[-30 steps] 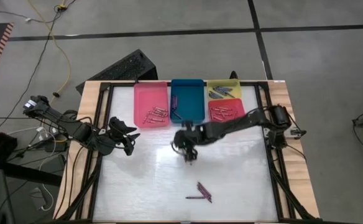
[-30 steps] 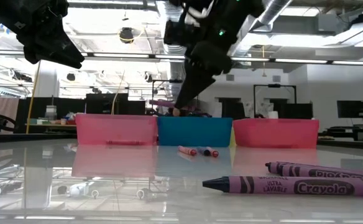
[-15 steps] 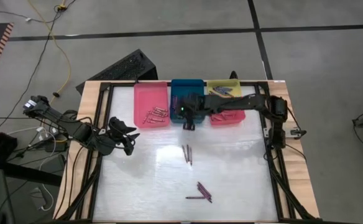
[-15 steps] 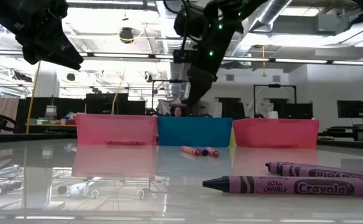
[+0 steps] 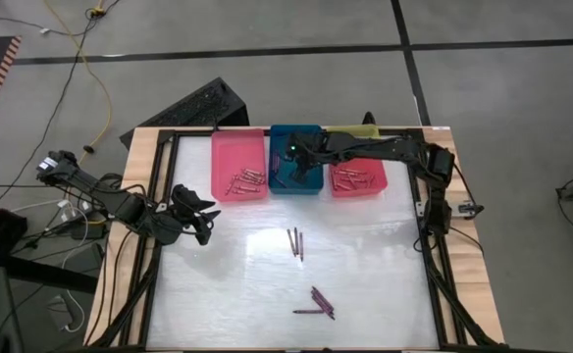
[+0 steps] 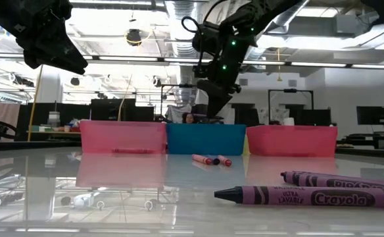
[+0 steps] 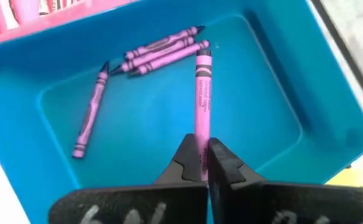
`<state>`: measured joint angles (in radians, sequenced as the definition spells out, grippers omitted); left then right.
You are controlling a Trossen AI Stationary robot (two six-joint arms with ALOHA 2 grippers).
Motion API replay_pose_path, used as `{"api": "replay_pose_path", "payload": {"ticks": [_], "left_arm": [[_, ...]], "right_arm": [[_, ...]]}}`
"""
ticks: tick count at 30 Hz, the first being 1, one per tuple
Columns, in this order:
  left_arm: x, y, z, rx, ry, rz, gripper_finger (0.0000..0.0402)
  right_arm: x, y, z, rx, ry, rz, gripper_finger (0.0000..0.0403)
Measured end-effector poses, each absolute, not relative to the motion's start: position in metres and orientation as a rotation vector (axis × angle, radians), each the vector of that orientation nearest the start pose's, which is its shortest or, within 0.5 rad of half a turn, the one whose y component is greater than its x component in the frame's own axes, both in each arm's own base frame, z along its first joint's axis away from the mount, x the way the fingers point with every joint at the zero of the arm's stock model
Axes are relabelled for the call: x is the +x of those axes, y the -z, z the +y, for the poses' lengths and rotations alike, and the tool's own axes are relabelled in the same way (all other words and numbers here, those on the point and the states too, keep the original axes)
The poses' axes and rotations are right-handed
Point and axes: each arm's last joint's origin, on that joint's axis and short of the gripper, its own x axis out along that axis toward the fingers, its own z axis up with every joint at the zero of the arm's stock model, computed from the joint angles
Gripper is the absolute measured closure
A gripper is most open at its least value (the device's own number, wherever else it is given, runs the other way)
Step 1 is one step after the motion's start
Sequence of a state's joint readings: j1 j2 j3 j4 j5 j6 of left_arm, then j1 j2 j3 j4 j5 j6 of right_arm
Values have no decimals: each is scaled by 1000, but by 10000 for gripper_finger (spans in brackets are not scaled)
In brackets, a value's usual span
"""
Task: Sort crayons
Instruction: Put the violet crayon into the blue bin
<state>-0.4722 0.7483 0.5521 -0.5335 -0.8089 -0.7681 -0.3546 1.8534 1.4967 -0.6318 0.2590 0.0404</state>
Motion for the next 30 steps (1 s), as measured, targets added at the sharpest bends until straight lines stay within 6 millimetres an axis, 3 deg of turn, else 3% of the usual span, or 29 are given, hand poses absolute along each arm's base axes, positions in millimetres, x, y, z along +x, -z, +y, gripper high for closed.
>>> {"api": "replay_pose_path", "payload": {"ticks": [18, 30], "left_arm": [[138, -236, -47, -301, -517, 422, 262], [138, -236, -47, -301, -517, 422, 262]], "right_arm": [[372, -249, -142, 150, 613, 949, 392], [371, -248, -142, 156, 616, 958, 283]]}}
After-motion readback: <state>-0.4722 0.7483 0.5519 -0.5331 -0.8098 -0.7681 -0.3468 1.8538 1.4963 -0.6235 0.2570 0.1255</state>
